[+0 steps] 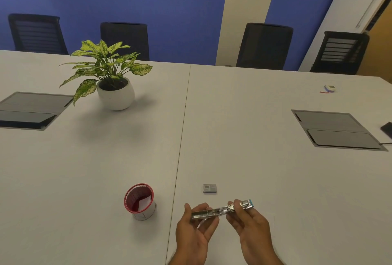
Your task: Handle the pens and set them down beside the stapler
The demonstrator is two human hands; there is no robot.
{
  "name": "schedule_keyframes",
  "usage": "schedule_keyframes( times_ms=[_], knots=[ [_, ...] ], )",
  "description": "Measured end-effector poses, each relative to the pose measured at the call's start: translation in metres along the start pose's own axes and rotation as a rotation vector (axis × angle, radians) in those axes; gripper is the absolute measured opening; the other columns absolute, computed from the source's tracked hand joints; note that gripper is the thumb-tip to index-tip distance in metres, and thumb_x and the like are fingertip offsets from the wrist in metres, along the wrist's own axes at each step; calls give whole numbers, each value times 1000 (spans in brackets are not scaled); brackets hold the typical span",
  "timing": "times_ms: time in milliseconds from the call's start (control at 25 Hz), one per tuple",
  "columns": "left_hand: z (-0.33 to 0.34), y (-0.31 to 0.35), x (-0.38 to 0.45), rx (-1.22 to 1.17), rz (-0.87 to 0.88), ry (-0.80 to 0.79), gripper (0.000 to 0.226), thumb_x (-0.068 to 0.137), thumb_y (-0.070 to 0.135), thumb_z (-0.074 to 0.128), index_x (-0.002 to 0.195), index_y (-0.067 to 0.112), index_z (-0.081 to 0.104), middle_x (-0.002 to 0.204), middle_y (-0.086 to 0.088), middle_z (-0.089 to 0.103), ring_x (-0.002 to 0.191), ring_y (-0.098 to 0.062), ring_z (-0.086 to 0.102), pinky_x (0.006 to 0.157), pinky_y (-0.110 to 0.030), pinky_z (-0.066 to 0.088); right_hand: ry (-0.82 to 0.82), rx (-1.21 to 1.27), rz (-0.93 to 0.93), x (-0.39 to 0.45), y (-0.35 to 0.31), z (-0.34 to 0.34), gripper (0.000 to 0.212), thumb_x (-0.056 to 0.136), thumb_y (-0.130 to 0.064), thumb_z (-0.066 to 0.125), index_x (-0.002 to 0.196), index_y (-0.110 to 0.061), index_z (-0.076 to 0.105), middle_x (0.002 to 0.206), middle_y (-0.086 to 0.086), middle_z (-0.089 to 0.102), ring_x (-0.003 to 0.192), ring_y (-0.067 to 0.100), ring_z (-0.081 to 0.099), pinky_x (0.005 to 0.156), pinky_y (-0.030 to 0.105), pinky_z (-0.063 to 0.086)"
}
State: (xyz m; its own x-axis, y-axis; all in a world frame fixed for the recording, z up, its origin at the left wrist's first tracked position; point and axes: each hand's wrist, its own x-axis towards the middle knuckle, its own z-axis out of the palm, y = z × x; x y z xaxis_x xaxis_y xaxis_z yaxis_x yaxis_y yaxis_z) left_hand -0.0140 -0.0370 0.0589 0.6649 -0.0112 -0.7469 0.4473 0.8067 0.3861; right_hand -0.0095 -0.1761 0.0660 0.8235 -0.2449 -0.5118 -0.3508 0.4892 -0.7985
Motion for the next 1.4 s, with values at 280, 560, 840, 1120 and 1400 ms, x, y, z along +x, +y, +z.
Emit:
schedule_keyframes(
  times_ms=[280,560,840,1120,1400],
  knots=[
    [-10,-9,8,-5,-39,-1,26,87,8,63,107,-9,67,104,-27,71,82,-42,68,66,-43,63,-42,100,131,11,-6,7,26,95,-10,55,112,8,63,105,24,70,88,30,66,77,38,53],
    [-9,-4,17,501,97,29,17,90,21,65,98,8,72,87,-14,74,83,-30,67,67,-35,55,-154,-179,217,8,-16,15,28,97,-25,54,104,-4,71,81,14,60,65,26,59,62,38,54],
    [-6,13,19,509,171,-330,24,97,14,53,114,15,70,110,-10,74,99,-27,68,79,-38,56,-265,-510,251,-10,-18,22,30,91,-29,63,90,-3,76,73,15,71,53,22,57,44,25,39],
    [-16,13,28,555,259,-412,26,88,1,63,111,9,72,106,-18,74,92,-28,68,85,-39,51,-272,-603,307,-11,-23,23,32,84,-28,68,86,3,76,74,21,73,54,25,58,44,25,39],
    [-15,13,25,586,313,-355,24,89,-3,61,108,7,72,98,-16,76,84,-25,72,75,-31,55,-270,-707,288,-7,-23,24,27,86,-17,56,88,3,75,81,25,74,58,26,61,49,27,45]
  ],
)
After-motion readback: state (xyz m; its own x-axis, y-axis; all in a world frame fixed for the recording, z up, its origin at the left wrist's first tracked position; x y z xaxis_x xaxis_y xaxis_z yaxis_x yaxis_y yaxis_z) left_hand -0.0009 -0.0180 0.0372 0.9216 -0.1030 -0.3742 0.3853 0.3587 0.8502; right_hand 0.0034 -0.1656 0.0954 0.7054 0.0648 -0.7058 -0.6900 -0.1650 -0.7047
